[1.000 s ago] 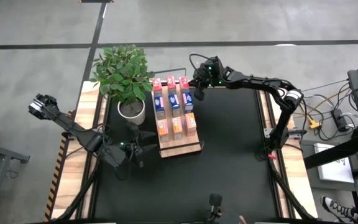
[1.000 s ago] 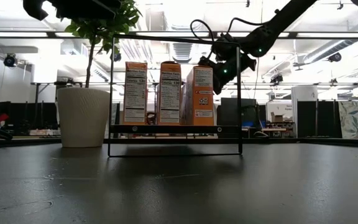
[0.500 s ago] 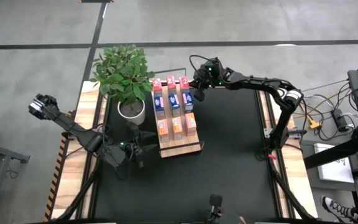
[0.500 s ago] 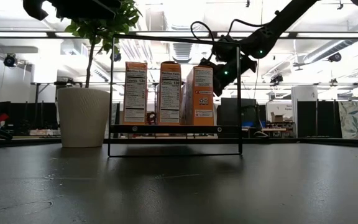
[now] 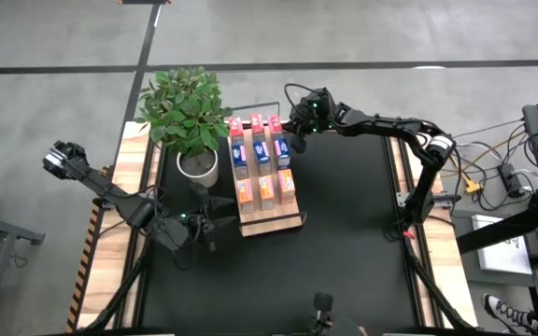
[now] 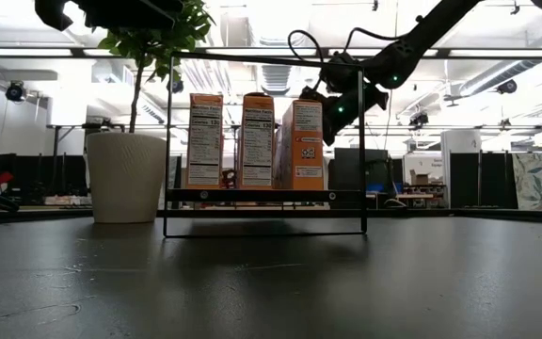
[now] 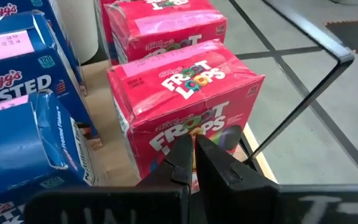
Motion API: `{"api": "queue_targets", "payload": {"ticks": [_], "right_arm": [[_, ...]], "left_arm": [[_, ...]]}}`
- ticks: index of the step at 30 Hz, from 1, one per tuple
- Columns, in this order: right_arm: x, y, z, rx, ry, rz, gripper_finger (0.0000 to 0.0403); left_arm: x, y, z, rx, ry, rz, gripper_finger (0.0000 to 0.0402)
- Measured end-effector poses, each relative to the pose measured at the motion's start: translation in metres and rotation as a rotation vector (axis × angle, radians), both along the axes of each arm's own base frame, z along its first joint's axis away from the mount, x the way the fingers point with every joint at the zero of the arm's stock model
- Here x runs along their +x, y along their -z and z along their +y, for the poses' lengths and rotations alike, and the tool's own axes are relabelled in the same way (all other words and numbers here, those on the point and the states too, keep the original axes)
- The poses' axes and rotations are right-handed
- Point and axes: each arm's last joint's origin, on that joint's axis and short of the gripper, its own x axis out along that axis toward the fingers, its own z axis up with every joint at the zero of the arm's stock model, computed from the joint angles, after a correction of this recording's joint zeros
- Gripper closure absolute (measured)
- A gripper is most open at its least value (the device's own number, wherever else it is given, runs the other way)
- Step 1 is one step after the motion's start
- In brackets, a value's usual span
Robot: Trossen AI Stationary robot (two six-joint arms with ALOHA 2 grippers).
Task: Stack cereal on shelf
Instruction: Adjust the red cereal box on the shelf
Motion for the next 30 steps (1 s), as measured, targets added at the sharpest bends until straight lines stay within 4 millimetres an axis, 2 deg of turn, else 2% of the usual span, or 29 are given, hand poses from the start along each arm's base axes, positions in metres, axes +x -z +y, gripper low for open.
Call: {"api": "queue_targets", "payload": {"ticks": [15, 30], "right_arm": [[-0.005, 0.017, 0.005, 0.034, 0.009, 0.038, 0.0394], [-0.002, 0.013, 0.005, -0.014, 0.005, -0.01, 0.0394]], "left_arm": [[0.0, 0.0, 0.0, -0.001, -0.001, 0.003, 0.016], [0.0, 0.0, 0.0, -0.001, -0.001, 0.003, 0.016]]}}
